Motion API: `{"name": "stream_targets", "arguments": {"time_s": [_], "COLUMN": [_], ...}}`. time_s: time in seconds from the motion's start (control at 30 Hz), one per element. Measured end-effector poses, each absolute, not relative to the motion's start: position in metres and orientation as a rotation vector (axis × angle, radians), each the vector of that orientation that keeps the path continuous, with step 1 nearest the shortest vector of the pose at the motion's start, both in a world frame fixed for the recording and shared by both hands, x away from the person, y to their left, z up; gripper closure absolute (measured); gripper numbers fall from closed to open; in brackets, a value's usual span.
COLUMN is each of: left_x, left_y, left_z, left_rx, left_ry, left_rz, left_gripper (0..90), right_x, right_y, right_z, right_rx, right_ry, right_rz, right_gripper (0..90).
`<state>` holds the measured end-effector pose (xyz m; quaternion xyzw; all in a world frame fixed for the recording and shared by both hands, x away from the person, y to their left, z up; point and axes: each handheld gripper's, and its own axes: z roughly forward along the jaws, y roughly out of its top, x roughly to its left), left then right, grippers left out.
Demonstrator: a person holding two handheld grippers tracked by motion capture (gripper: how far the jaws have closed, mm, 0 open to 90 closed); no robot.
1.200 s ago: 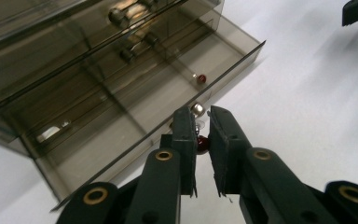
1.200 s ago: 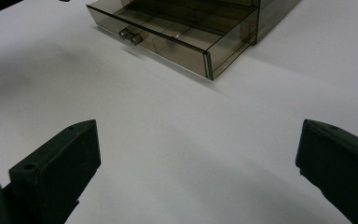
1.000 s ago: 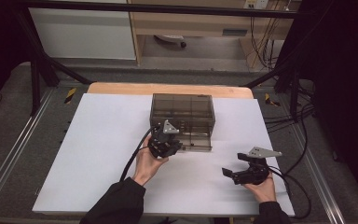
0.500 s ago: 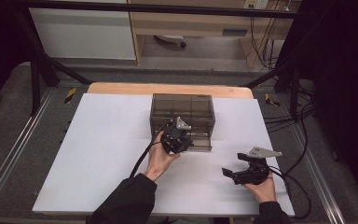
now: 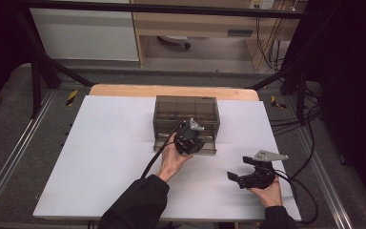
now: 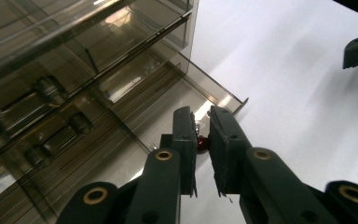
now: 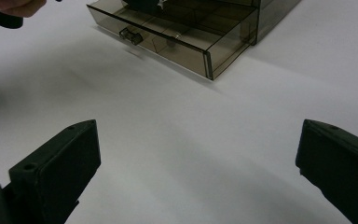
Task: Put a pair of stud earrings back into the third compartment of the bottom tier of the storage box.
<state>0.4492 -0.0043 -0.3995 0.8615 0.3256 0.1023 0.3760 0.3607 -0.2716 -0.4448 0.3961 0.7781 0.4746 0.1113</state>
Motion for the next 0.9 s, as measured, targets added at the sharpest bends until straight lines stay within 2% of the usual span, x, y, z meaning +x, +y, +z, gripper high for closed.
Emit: {"name": "stream_targets", "arguments": {"time_s": [0.73,0.9], "left_x": [0.469,0.469], "left_y": [-0.021,-0.022], "left_z": [-0.425,-0.426], "left_rx": [2.223,2.221], "left_ry": [0.844,0.848], "left_rz": [0.257,0.261], "left_gripper": [79.4,73.5], "right_x": [0.360,0.360], "right_y": [-0.272,-0.272], "right_z": [-0.445,-0.444], "right_rx": [1.167,1.165], "right_ry": [2.287,2.284], "right_rz": [1.395,1.398], "right_gripper": [0.5,0.5]}}
